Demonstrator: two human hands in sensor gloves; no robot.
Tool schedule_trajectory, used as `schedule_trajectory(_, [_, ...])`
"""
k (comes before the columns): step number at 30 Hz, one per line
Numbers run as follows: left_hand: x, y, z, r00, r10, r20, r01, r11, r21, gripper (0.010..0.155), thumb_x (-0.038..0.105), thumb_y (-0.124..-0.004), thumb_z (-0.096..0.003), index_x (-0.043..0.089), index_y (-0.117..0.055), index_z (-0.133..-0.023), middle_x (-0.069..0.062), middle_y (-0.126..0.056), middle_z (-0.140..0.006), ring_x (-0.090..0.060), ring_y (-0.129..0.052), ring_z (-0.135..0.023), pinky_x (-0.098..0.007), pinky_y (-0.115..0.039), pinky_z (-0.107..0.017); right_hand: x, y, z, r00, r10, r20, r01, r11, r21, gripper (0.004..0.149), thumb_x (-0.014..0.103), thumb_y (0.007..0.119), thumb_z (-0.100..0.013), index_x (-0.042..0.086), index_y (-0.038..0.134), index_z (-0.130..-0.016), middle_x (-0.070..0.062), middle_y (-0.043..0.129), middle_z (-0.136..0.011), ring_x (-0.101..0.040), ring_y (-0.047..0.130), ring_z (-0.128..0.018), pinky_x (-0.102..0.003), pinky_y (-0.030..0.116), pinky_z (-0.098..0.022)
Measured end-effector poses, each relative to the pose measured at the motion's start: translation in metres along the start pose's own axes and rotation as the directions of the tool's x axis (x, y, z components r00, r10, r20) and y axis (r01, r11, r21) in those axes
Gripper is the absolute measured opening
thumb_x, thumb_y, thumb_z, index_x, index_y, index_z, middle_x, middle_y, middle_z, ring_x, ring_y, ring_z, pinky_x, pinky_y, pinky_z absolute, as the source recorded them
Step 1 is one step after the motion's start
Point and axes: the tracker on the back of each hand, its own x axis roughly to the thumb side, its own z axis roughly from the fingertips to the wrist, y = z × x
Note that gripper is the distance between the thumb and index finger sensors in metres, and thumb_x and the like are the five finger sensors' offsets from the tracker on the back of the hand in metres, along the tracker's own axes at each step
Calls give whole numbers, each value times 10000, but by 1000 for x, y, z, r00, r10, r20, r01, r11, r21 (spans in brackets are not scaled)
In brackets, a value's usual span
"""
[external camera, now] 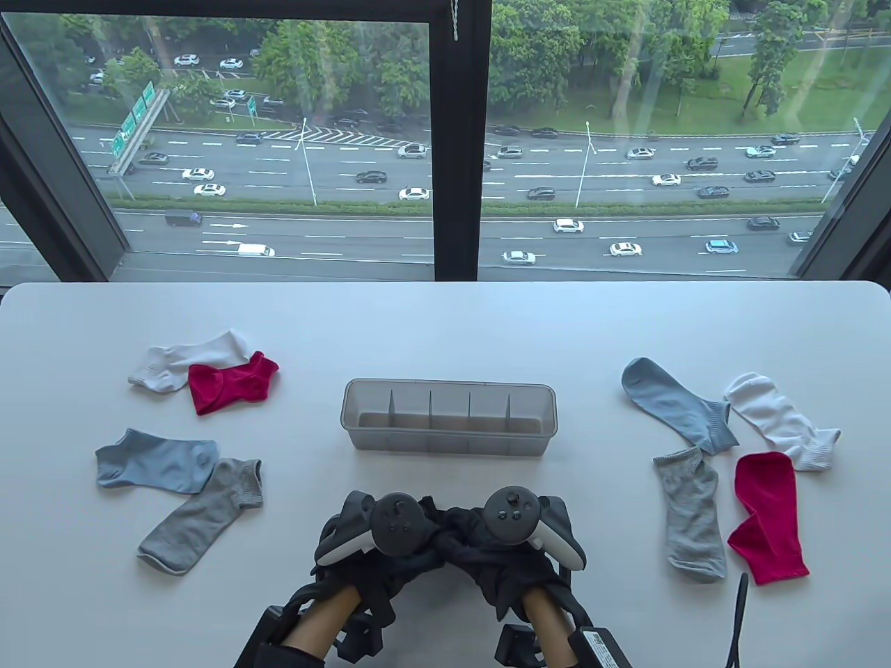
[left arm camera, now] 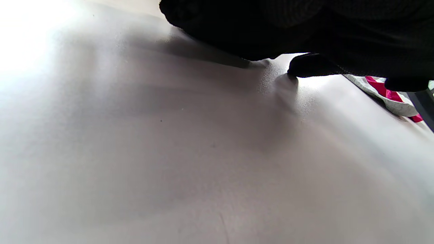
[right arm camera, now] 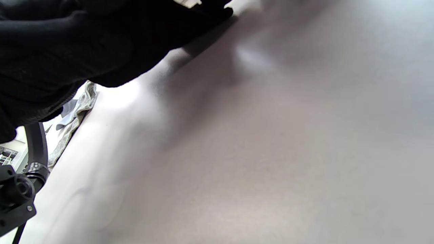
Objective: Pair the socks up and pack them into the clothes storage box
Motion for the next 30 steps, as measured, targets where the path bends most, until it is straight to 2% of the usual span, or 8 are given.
schedule_trajectory(2, [1, -3, -1, 1000, 14, 0, -14, 999, -49, 520, 415, -543, -573, 58, -556, -952, -235, -352, -1154, -524, -245, -1076, -727, -180, -696, 1, -1, 0, 1000, 0, 0, 0, 1000, -9, 515, 453, 521, -601, 211, 486, -1053, -235, 261, -1173, -493, 107, -1051, -679, 211, -733])
schedule_trajectory(6, [5, -3, -4, 999, -43, -22, 43, 999, -29, 547, 462, -698, -518, 96, -568, -902, -219, -373, -1144, -517, -280, -1079, -727, -197, -705, 1, -1, 2, 999, -35, 23, 35, 999, -8, 494, 449, 489, -601, 173, 570, -1003, -228, 279, -1171, -488, 117, -1053, -677, 219, -735])
schedule_trajectory(12, [8, 1, 1, 994, -107, -34, 110, 990, 88, 673, 464, -737, -509, 156, -430, -1023, -233, -355, -1160, -530, -284, -1082, -730, -226, -714, -2, -3, 1, 999, -38, 19, 38, 999, -2, 491, 441, 472, -608, 136, 626, -959, -230, 298, -1165, -491, 132, -1048, -676, 232, -731])
schedule_trajectory(14, [8, 4, 3, 994, -110, -28, 113, 984, 136, 578, 455, -748, -509, 178, -546, -974, -223, -414, -1161, -521, -339, -1088, -730, -252, -720, -2, -4, 2, 997, -80, 14, 80, 997, -12, 497, 451, 482, -613, 130, 632, -961, -233, 299, -1165, -493, 125, -1049, -677, 229, -731])
schedule_trajectory(18, [5, 7, 5, 995, -101, -15, 102, 986, 136, 496, 452, -721, -519, 148, -712, -911, -194, -539, -1143, -494, -410, -1092, -727, -291, -724, -1, -4, 3, 998, -50, 27, 51, 997, -56, 666, 519, 529, -585, 229, 289, -1135, -257, 186, -1184, -507, 72, -1041, -680, 203, -735])
schedule_trajectory(25, [4, 4, 1, 998, -59, -30, 60, 997, 46, 527, 463, -672, -521, 106, -625, -907, -218, -424, -1155, -518, -315, -1088, -733, -241, -717, 3, -3, 3, 999, 19, 37, -17, 999, -47, 505, 476, 555, -587, 228, 531, -1027, -229, 265, -1184, -487, 120, -1056, -675, 228, -741])
schedule_trajectory(28, [4, 6, 3, 992, -98, -73, 105, 990, 92, 699, 507, -728, -495, 146, -433, -1016, -245, -340, -1165, -545, -264, -1078, -735, -242, -718, 2, -3, 3, 999, -18, 28, 19, 999, -37, 495, 459, 535, -596, 171, 586, -995, -227, 275, -1180, -486, 118, -1055, -676, 226, -738])
schedule_trajectory(30, [6, 9, 7, 991, -116, -69, 126, 978, 166, 618, 485, -742, -498, 167, -519, -979, -241, -386, -1162, -539, -294, -1083, -736, -263, -723, 0, -4, 2, 999, -26, 26, 27, 998, -48, 501, 465, 517, -599, 157, 596, -986, -223, 286, -1179, -486, 127, -1056, -673, 233, -741])
